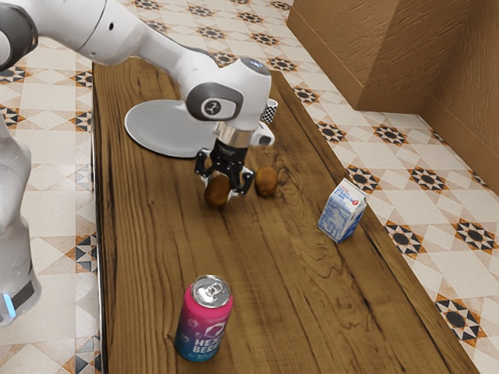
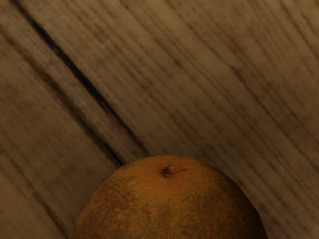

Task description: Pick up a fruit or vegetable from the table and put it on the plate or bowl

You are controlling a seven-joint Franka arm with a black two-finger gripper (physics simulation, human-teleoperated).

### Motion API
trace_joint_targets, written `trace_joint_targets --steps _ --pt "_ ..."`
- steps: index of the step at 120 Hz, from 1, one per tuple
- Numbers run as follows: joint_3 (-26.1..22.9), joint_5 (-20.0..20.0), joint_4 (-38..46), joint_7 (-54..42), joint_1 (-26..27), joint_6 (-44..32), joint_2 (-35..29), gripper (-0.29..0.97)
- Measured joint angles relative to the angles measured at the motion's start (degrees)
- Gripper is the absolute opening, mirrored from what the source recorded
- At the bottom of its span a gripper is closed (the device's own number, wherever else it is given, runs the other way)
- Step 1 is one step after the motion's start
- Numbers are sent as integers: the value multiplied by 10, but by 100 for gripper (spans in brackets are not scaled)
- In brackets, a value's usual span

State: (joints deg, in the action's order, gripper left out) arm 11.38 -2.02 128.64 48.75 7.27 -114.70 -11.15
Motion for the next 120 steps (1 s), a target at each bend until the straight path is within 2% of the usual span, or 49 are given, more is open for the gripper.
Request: trace_joint_targets --steps 36,56,76,101,120 --pt "143 -1 -142 -16 -1 102 -14 26" --pt "215 -3 -172 -34 -1 127 -12 26" --pt "270 -4 -180 -53 -6 116 -1 26" --pt "287 -6 -181 -71 -14 95 25 26" --pt "288 -1 -181 -80 -61 73 53 26"
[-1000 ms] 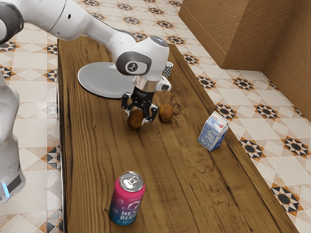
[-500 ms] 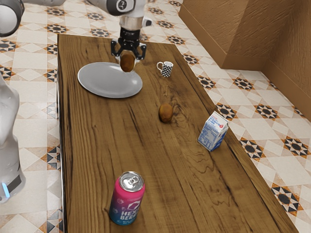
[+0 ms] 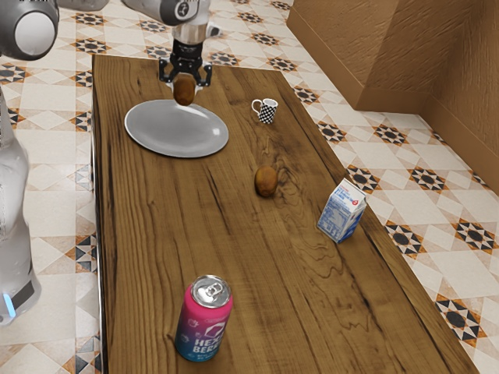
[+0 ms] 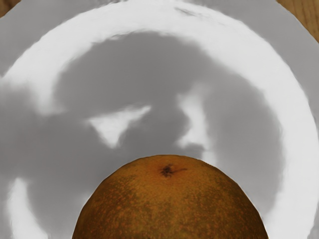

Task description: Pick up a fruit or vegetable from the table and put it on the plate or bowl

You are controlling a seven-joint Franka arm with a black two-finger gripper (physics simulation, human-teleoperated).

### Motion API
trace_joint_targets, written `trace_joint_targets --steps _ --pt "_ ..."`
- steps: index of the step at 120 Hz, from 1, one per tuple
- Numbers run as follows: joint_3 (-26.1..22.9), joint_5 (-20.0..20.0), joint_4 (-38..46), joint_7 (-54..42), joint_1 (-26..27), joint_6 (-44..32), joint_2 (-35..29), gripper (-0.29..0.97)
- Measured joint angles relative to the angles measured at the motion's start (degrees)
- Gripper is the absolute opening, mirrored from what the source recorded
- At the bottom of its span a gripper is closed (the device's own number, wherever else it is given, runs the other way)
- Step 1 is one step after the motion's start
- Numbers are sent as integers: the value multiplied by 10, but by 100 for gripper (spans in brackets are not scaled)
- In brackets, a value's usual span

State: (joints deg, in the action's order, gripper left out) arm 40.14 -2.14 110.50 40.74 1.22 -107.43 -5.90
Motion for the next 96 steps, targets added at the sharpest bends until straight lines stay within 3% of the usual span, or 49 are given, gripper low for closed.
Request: trace_joint_targets --steps 34,60,84,96 --pt "10 14 0 -10 -18 -18 14 27" --pt "11 54 0 -15 -17 -26 34 57" --pt "10 65 -14 -19 -19 -30 30 65" --pt "-13 65 -37 -25 -4 -21 -14 67"
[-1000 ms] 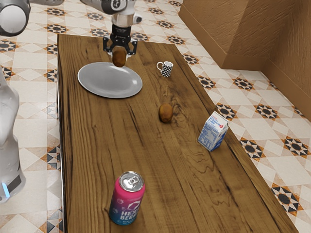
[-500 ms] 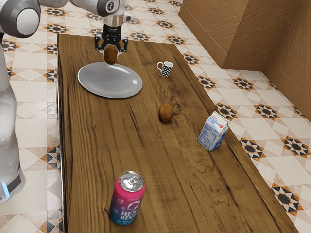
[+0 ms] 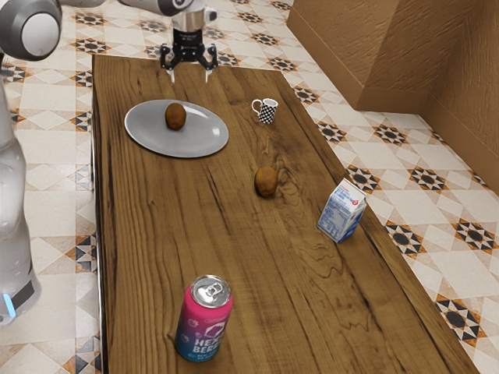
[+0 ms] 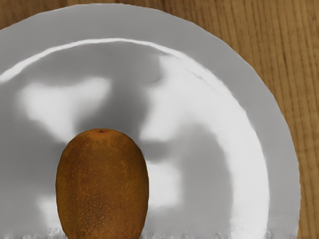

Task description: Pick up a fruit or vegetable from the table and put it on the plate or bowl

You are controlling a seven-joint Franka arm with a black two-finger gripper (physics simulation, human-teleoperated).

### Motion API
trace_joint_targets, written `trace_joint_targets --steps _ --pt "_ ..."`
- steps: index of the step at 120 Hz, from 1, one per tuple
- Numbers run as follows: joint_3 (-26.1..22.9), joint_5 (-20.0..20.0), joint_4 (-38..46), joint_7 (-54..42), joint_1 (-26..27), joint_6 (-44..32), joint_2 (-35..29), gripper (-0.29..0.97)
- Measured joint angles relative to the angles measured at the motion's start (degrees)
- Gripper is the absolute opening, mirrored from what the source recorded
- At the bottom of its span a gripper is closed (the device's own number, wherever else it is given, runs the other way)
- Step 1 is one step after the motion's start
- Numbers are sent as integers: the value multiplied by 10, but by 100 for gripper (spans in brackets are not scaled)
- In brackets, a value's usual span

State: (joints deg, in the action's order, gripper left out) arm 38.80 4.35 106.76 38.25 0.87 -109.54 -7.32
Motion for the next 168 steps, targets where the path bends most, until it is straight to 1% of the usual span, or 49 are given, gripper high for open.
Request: trace_joint_targets --steps 6,12,21,28,35,60,74,132,168 --pt "-33 0 -10 -4 23 13 -18 67" --pt "-80 0 -14 -7 38 23 -32 67" --pt "-140 2 -16 -10 46 33 -38 68" --pt "-170 3 -17 -11 47 38 -36 68" --pt "-183 5 -17 -11 52 39 -28 68" --pt "-190 5 -15 -8 75 25 23 68" --pt "-190 4 -13 -2 88 13 41 68" --pt "-190 0 -8 21 85 -15 92 68" --pt "-189 3 14 31 150 -18 95 68"
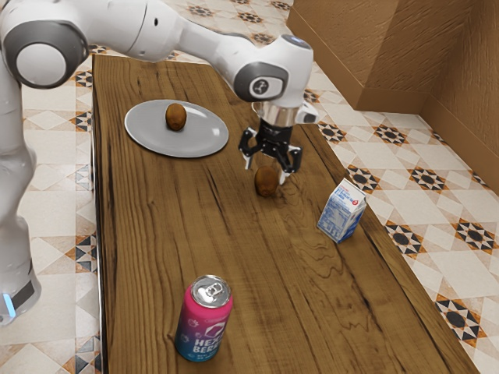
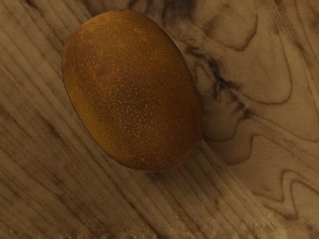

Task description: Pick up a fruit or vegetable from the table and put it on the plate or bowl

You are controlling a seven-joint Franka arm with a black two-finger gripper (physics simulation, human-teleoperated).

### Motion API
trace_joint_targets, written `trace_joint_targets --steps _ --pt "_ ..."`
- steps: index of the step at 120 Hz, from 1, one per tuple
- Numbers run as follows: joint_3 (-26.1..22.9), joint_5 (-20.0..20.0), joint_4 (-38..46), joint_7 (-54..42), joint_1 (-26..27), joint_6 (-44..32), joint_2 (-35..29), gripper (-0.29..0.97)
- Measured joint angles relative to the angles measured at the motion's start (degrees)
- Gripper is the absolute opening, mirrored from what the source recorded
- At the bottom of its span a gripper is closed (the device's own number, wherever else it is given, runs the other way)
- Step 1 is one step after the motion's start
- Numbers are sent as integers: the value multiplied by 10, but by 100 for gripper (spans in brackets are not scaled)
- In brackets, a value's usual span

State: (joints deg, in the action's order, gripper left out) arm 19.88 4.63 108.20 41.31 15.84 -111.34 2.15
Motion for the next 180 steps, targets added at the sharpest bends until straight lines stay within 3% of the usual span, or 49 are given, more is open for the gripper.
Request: trace_joint_targets --steps 19,63,97,180 --pt "3 0 1 4 8 -1 0 68" --pt "7 -2 1 12 -42 -19 6 68" --pt "8 -2 0 19 -22 -31 17 68" --pt "8 0 -2 26 -46 -60 44 68"
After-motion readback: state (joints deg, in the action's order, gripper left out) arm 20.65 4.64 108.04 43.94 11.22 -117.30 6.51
